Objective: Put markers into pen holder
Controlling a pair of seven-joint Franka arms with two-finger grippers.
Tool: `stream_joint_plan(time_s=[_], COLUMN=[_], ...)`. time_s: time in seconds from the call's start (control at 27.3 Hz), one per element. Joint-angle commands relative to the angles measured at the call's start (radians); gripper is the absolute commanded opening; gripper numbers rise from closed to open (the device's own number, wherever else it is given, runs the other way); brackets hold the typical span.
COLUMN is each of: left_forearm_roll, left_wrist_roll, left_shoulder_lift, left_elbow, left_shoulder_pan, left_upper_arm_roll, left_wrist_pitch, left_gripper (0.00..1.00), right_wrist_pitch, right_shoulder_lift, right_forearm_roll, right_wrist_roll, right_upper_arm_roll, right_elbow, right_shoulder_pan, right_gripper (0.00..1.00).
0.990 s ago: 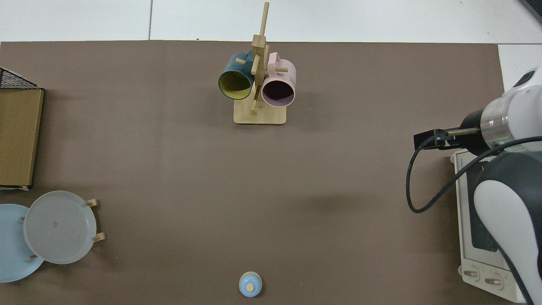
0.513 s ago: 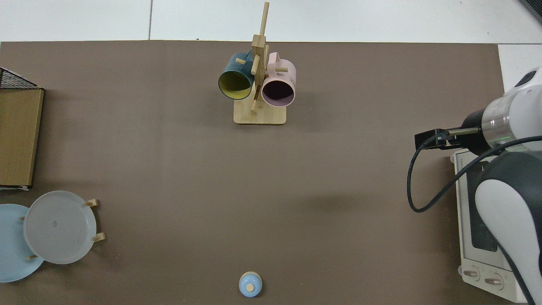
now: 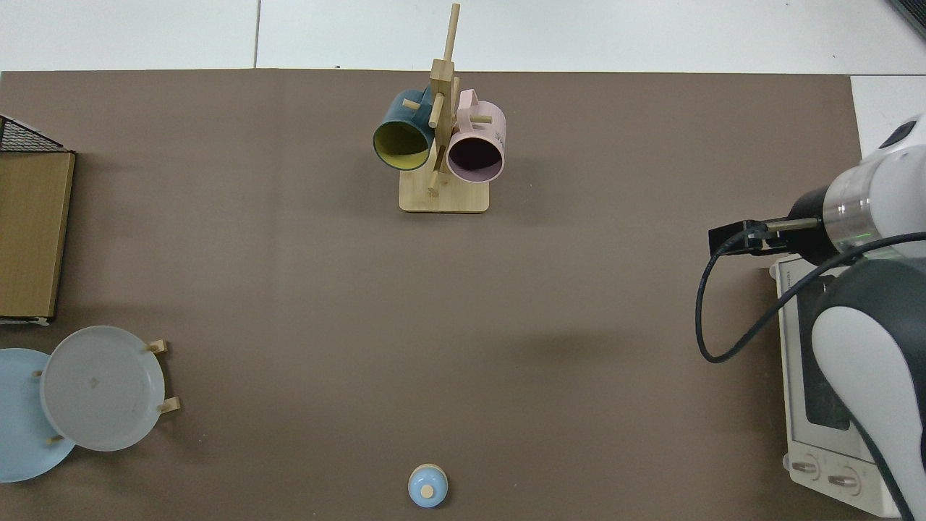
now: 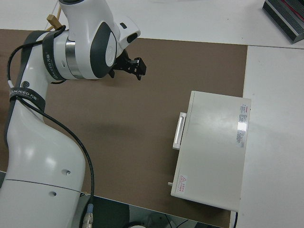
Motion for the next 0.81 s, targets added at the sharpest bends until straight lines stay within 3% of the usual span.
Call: stream_joint_plan(time_s=[0.0, 0.51, 0.77], left_forearm_roll=[-0.048, -0.279, -0.33], left_wrist_roll=[-0.302, -1.012, -1.289], left_shoulder_lift=[-0.016, -0.04, -0.057], left_elbow=[0.011, 0.011, 0.022], left_shoulder_pan=[-0.059, -0.176, -0.177], left_upper_arm_roll=[-0.028, -0.072, -0.144], left_wrist_pitch=[-0.103, -0.244, -0.287], left_gripper=[1.0, 1.0, 1.0], right_wrist_pitch=[0.015, 0.015, 0.015], right_shoulder_lift=[-0.008, -0.008, -0.008], right_forearm_roll=[0.002, 0.002, 0.002], right_wrist_roll=[-0.002, -0.002, -0.002], right_upper_arm_roll=[0.013, 0.013, 0.013], right_elbow=[-0.01, -0.01, -0.009], right_shoulder_pan=[-0.02, -0.02, -0.02], right_gripper=[1.0, 1.0, 1.0])
